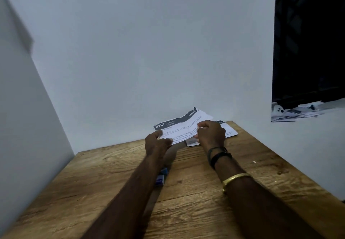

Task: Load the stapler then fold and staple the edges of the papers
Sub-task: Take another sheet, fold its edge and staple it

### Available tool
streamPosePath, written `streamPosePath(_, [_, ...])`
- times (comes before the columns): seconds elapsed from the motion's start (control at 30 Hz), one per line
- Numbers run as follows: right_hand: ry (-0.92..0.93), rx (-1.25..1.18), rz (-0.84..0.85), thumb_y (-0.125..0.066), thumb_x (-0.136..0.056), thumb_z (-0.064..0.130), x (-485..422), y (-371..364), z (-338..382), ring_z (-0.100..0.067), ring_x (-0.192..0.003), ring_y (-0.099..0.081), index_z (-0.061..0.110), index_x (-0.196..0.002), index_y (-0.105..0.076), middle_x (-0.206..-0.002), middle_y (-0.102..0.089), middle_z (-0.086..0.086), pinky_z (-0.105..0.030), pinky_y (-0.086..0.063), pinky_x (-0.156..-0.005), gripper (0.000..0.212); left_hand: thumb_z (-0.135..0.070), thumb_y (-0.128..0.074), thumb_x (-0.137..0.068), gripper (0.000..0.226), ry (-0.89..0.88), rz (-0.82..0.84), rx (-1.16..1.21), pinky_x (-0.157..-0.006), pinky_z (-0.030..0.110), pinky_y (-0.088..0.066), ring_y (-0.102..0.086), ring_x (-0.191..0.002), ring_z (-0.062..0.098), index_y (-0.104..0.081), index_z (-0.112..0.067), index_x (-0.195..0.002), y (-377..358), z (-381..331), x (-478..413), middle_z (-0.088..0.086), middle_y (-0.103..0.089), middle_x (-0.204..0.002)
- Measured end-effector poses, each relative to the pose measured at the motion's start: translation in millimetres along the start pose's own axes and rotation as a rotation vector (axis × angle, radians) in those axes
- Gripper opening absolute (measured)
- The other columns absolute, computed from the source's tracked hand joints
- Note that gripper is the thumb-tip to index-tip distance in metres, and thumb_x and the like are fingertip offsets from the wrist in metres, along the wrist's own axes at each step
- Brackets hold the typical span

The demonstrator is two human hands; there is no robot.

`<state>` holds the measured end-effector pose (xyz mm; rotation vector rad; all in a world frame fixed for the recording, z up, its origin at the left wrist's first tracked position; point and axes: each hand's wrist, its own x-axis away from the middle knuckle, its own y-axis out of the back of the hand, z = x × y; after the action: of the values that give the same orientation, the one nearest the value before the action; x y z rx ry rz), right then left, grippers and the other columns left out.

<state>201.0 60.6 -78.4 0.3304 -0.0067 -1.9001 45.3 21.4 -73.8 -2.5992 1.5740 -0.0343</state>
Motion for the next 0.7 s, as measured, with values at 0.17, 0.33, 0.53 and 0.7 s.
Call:
streamPosePath(0.17, [0.029,0.099,-0.124,-0.056,-0.09,0.009,-15.2,22.4,-10.6,-0.026,-0.104,-0.07,0.02,-0.102,-0.077,-0.1,-0.079,-0.008,-0.034,-0.056,-0.092,0.027,0.016,-0.073,-0.071,0.061,-0.009,0.015,-0.092,-0.103,0.048,-0.053,-0.066,-0.115,0.039,-0.061,0.003,-0.129,-39.0,8.9,-18.7,0.025,-0.061,-0.13])
streamPosePath(0.33, [-0.006,0.149,-0.2,-0.06,-0.09,0.008,-34.5,35.8,-25.4,-0.03,-0.109,-0.068,0.019,-0.101,-0.079,-0.115,-0.074,-0.006,-0.032,-0.054,-0.093,0.024,0.01,-0.074,-0.072,0.059,-0.03,0.058,-0.195,-0.1,0.045,-0.056,-0.068,-0.112,0.035,-0.061,-0.005,-0.128,-72.0,20.7,-33.4,0.022,-0.063,-0.128])
streamPosePath(0.53, [-0.103,0.175,-0.172,-0.071,-0.086,0.013,-50.0,43.6,-40.1,-0.029,-0.104,-0.072,0.021,-0.101,-0.078,-0.111,-0.077,-0.006,-0.037,-0.058,-0.094,0.018,-0.001,-0.075,-0.076,0.057,-0.068,0.08,-0.4,-0.105,0.037,-0.051,-0.06,-0.122,0.029,-0.059,-0.012,-0.13,-88.8,31.7,-36.3,0.013,-0.06,-0.134])
streamPosePath(0.7, [-0.148,0.227,-0.14,-0.069,-0.086,0.018,-63.6,40.8,-47.5,-0.03,-0.105,-0.071,0.02,-0.103,-0.077,-0.108,-0.077,-0.009,-0.033,-0.057,-0.092,0.019,-0.003,-0.073,-0.078,0.056,-0.129,0.114,-0.619,-0.103,0.041,-0.052,-0.059,-0.125,0.03,-0.059,-0.008,-0.131,-97.7,37.5,-44.9,0.014,-0.06,-0.136])
